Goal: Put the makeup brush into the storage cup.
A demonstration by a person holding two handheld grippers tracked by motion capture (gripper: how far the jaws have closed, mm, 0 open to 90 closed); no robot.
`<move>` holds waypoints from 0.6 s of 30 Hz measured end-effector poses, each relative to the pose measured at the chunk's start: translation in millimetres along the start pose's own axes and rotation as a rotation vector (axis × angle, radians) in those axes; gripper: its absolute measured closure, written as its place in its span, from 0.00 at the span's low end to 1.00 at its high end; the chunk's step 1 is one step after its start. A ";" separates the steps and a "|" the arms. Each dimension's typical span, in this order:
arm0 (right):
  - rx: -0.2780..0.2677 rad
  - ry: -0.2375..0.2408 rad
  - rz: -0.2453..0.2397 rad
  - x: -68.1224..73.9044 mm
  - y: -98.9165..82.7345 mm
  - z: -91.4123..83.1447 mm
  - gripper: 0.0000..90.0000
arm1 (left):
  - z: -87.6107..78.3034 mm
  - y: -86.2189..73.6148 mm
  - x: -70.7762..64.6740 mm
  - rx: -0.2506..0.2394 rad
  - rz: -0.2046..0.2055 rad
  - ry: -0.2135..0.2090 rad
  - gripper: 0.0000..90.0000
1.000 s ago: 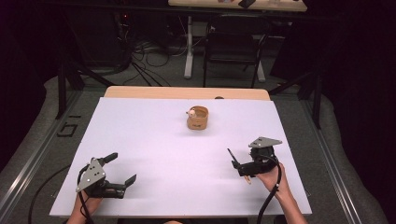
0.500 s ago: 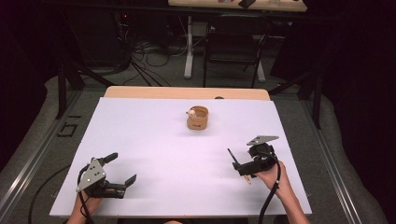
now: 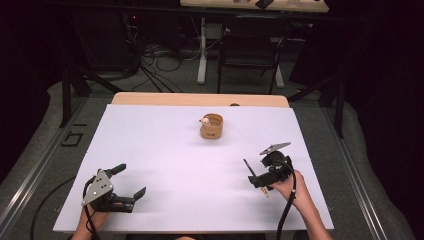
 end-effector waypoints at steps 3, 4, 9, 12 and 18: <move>0.028 0.001 -0.007 0.5 -0.7 0.3 0.00 | 0.1 0.0 -0.2 0.000 0.001 -0.001 0.00; 0.050 0.006 -0.007 0.9 -1.3 -0.2 0.00 | 0.2 -0.1 -0.2 0.001 0.001 0.000 0.00; 0.062 0.008 -0.012 3.2 0.3 5.2 0.00 | -0.1 0.0 0.0 0.000 -0.001 0.001 0.00; 0.140 -0.001 -0.012 3.7 -1.9 2.9 0.00 | 0.0 -0.1 -0.1 0.000 0.000 0.000 0.00; 0.174 -0.003 0.000 3.3 -2.4 3.9 0.00 | -0.1 0.0 0.0 0.001 0.002 0.000 0.00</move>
Point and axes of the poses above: each handheld gripper's, and its own axes: z roughly forward along the jaws, y roughly out of its top, x roughly to its left, the point moved 8 cm from there along z, roughly forward along the jaws, and after that the axes turned 7 degrees about -z, right-handed, at the moved point
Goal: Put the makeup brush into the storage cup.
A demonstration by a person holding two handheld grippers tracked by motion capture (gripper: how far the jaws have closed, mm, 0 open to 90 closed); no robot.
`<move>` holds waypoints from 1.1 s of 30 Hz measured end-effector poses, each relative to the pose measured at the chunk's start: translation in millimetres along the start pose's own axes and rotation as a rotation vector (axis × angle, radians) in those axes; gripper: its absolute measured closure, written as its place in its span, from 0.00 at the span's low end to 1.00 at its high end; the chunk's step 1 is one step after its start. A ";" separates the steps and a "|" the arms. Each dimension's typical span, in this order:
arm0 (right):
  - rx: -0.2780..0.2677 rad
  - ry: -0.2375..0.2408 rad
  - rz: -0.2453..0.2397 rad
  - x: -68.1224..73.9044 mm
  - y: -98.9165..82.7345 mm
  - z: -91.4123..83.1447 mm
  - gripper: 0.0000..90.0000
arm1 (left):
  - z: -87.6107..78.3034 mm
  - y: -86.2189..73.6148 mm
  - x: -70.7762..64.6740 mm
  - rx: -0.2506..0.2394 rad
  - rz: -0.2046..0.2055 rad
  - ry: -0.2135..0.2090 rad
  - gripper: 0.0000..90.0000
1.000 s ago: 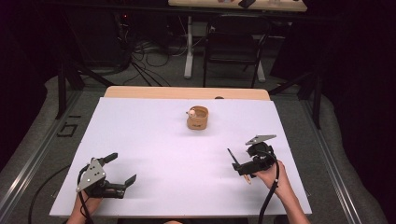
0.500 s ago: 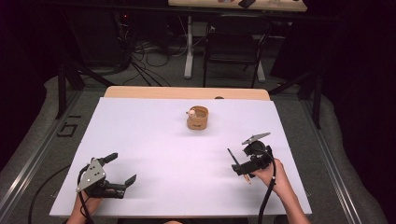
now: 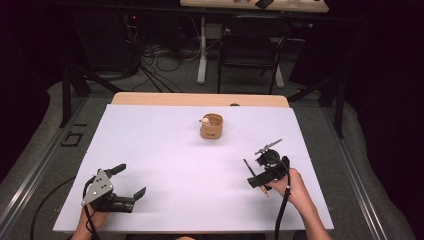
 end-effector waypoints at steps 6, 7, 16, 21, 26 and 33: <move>0.058 -0.007 0.007 0.5 -0.7 3.3 0.17 | 0.1 -0.2 0.1 0.002 -0.001 0.000 0.00; 0.058 -0.007 0.007 0.5 -0.7 3.3 0.17 | 0.1 -0.2 0.1 0.002 -0.001 0.000 0.00; 0.132 0.005 0.015 4.5 -6.6 8.2 0.44 | -0.2 -0.1 0.0 0.002 0.000 0.000 0.00; 0.132 0.000 0.007 5.2 -10.2 10.4 0.57 | -0.2 -0.2 -0.1 0.002 -0.001 0.000 0.00; 0.163 0.013 0.004 6.0 -16.6 10.1 0.67 | -0.6 0.0 0.1 0.002 0.002 -0.002 0.00; 0.151 0.021 0.013 8.5 -19.3 14.9 0.78 | -0.4 0.0 -0.2 0.002 0.001 -0.003 0.00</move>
Point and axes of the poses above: each handheld gripper's, and its own axes: z roughly forward along the jaws, y roughly out of its top, x roughly to its left, the point moved 8 cm from there along z, roughly forward along the jaws, and after that the axes turned 7 degrees about -z, right-handed, at the moved point
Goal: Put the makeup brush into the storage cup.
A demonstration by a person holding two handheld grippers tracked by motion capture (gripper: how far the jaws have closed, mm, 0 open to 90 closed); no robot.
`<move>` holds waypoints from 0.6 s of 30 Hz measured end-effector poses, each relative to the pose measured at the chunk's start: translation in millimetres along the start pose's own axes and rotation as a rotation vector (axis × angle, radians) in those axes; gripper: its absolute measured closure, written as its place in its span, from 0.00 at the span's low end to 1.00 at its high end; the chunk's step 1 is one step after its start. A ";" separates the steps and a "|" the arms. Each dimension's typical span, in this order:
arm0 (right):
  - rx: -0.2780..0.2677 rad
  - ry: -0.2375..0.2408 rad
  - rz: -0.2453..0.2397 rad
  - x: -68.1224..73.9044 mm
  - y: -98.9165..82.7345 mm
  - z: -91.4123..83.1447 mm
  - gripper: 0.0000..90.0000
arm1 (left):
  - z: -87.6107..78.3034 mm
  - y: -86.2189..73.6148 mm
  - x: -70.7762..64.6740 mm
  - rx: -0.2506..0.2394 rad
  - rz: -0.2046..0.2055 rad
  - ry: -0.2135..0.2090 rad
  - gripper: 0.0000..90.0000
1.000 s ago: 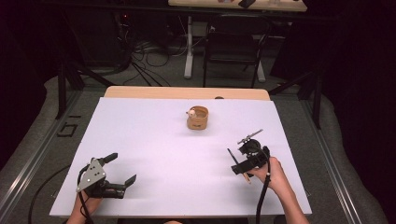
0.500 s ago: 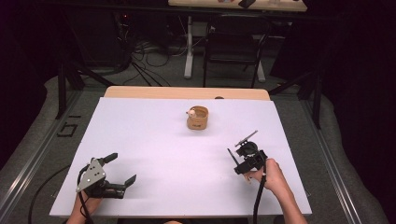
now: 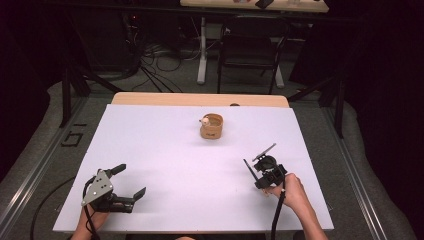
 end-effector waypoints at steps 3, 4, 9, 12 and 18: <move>0.006 0.007 0.004 1.2 -0.5 1.0 0.81 | -0.3 0.2 0.1 -0.002 0.000 0.000 0.00; 0.030 0.011 -0.006 0.8 -1.9 1.4 0.82 | -0.2 0.1 0.1 0.000 0.001 -0.001 0.00; 0.036 -0.005 0.002 -0.8 -3.1 4.7 0.83 | 0.1 0.2 -0.3 -0.001 0.001 -0.002 0.00; 0.033 -0.006 0.010 -1.0 -3.4 6.8 0.84 | 0.0 0.0 -0.3 0.000 0.000 -0.003 0.00; 0.053 0.001 0.003 -2.4 -4.8 8.0 0.88 | 0.3 -0.2 -0.5 0.002 0.001 -0.004 0.00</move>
Point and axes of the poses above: each handheld gripper's, and its own axes: z roughly forward along the jaws, y roughly out of its top, x roughly to its left, the point moved 8 cm from there along z, roughly forward along the jaws, and after that the axes turned 7 degrees about -z, right-handed, at the moved point
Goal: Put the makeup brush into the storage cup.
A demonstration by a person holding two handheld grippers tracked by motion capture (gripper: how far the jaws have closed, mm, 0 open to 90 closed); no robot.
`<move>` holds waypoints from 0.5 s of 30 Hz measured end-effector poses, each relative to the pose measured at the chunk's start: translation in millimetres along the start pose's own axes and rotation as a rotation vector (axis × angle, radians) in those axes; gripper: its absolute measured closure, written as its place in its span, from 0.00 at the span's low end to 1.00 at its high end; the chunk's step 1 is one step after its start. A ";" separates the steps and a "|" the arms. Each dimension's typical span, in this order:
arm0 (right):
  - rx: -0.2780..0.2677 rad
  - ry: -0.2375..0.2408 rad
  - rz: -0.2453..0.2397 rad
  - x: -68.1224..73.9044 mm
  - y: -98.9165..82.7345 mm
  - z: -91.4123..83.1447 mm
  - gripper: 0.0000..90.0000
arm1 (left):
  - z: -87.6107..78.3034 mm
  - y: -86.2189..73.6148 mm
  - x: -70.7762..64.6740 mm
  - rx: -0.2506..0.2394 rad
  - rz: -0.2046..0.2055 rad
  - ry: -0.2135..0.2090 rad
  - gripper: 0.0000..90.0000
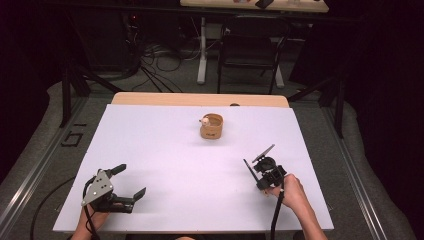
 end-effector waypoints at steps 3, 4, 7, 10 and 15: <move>0.007 0.007 0.000 0.7 -0.4 -0.1 0.92 | 0.1 -0.1 -0.1 0.000 -0.001 0.000 0.00; 0.007 0.007 0.000 0.7 -0.4 -0.1 0.92 | 0.1 -0.1 -0.1 0.000 -0.001 0.000 0.00; -0.022 0.029 0.014 0.1 0.1 1.8 0.93 | 0.2 0.0 -0.2 0.001 0.002 0.000 0.00; -0.002 0.040 -0.007 -1.2 -0.9 0.3 0.93 | 0.1 -0.1 -0.5 0.002 0.002 -0.001 0.00; -0.023 0.052 -0.001 -1.3 -1.4 -0.1 0.93 | 0.3 -0.2 0.0 0.004 0.003 0.002 0.00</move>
Point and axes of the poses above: each handheld gripper's, and its own axes: z roughly forward along the jaws, y roughly out of its top, x roughly to its left, the point moved 8 cm from there along z, roughly forward along the jaws, and after that the axes turned 7 degrees about -z, right-handed, at the moved point
